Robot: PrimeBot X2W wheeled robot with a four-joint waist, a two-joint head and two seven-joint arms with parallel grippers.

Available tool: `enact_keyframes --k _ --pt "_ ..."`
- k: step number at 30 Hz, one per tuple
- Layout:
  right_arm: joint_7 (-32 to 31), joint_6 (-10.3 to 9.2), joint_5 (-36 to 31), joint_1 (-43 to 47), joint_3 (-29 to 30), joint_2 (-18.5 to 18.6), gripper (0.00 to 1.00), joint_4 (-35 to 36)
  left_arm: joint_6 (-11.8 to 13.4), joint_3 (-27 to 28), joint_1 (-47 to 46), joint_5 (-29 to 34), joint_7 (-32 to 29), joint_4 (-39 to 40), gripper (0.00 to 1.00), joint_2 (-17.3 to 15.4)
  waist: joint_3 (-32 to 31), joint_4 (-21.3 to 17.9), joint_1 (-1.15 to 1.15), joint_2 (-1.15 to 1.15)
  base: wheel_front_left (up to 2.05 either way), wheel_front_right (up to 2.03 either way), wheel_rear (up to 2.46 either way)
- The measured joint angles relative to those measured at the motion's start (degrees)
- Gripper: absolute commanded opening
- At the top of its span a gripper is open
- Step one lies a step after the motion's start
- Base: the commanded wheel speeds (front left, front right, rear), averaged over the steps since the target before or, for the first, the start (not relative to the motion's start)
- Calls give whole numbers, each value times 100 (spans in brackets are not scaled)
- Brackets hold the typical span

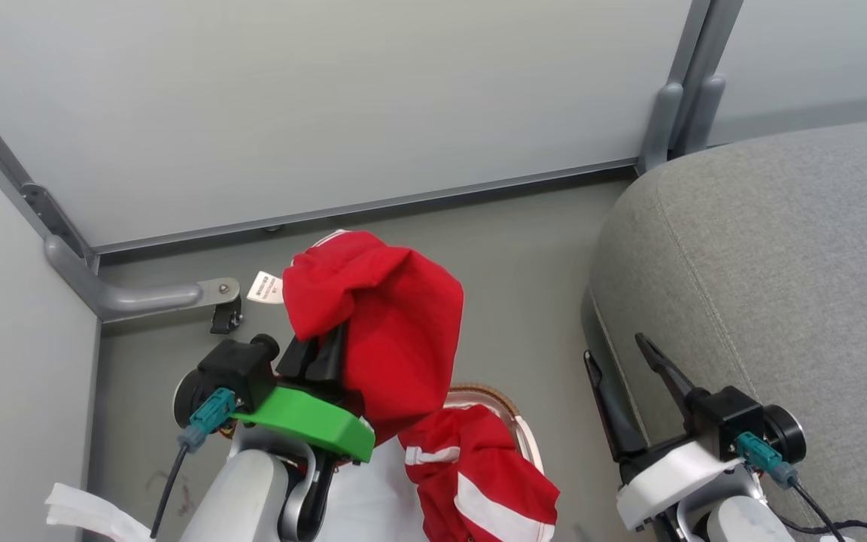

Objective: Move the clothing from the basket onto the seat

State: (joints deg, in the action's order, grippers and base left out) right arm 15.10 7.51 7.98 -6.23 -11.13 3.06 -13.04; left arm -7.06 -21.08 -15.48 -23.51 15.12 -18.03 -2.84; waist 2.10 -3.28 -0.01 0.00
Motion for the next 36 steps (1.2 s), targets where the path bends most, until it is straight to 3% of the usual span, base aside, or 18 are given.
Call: enact_keyframes --k 8,20,27,36 --pt "0 0 60 169 -500 70 100 -162 9 -96 -15 -68 0 282 0 0 -229 142 0 0 0 0 0" --pt "0 1 1099 -308 -2205 167 100 -180 84 -320 -30 -171 0 304 0 0 -199 331 0 0 0 0 0" --pt "0 1 1522 -745 -2492 73 100 -382 102 -532 -104 -212 0 290 0 1 -130 499 0 0 0 0 0" --pt "-1 0 1452 -1083 -2599 -3 100 -907 136 -932 -199 -383 1 318 0 0 -72 764 0 0 0 0 0"
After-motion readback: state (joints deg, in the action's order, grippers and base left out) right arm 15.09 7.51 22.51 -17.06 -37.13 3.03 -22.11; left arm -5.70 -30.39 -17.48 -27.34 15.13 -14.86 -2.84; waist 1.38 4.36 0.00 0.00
